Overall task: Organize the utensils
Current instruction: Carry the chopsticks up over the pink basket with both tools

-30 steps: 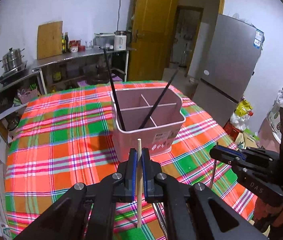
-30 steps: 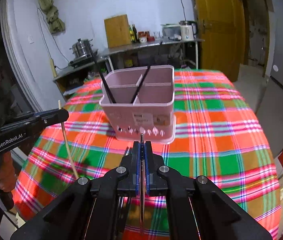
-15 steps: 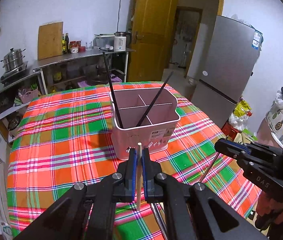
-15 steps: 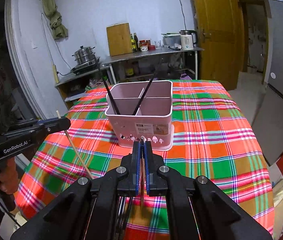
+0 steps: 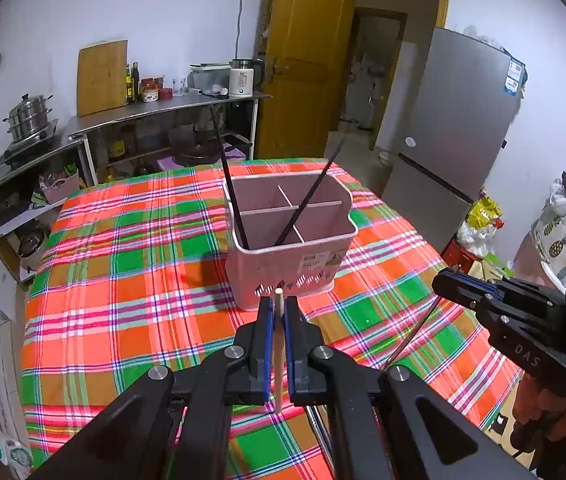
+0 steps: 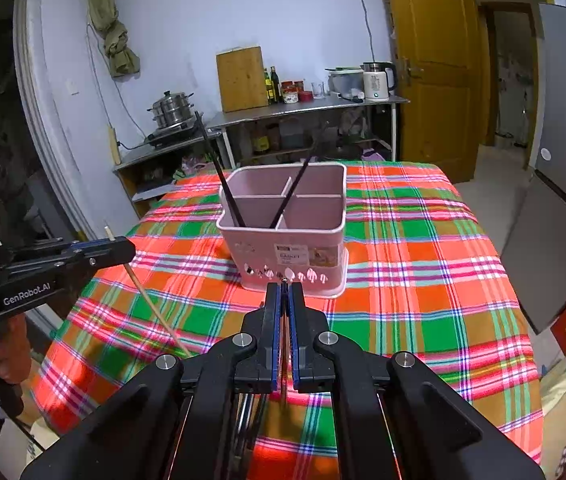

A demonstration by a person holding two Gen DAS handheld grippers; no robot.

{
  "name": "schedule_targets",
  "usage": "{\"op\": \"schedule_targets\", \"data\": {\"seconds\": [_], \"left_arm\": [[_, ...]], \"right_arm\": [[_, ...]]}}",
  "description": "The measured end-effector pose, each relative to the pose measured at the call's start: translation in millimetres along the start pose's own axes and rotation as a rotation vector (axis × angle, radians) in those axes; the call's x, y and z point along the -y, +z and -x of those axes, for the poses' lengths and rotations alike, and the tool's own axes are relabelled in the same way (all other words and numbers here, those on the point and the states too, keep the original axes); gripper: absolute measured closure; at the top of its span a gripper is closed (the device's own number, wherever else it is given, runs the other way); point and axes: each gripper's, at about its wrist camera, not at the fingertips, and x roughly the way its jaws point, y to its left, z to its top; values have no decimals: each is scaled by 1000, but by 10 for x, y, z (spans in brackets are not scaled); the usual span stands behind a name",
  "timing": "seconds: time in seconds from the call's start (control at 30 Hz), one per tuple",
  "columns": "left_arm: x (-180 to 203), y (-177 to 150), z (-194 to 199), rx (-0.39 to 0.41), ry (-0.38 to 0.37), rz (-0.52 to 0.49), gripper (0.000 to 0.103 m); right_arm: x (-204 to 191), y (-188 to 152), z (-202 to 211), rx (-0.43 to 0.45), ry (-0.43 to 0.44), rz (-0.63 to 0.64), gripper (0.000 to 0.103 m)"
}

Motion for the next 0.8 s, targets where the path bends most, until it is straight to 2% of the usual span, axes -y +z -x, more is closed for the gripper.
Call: {"op": "schedule_targets", "data": {"seconds": [0.23,0.5,0.8], "left_arm": [[-50,361,175,65,-23,20,98],[-172,868,323,162,-61,85,98],[-347,1278,233,211,-60,132,98]], "right_arm": [[-34,269,51,55,18,8,99],[-120,751,76,158,25,26,99],[-140,1171,8,243,32,4,99]]}}
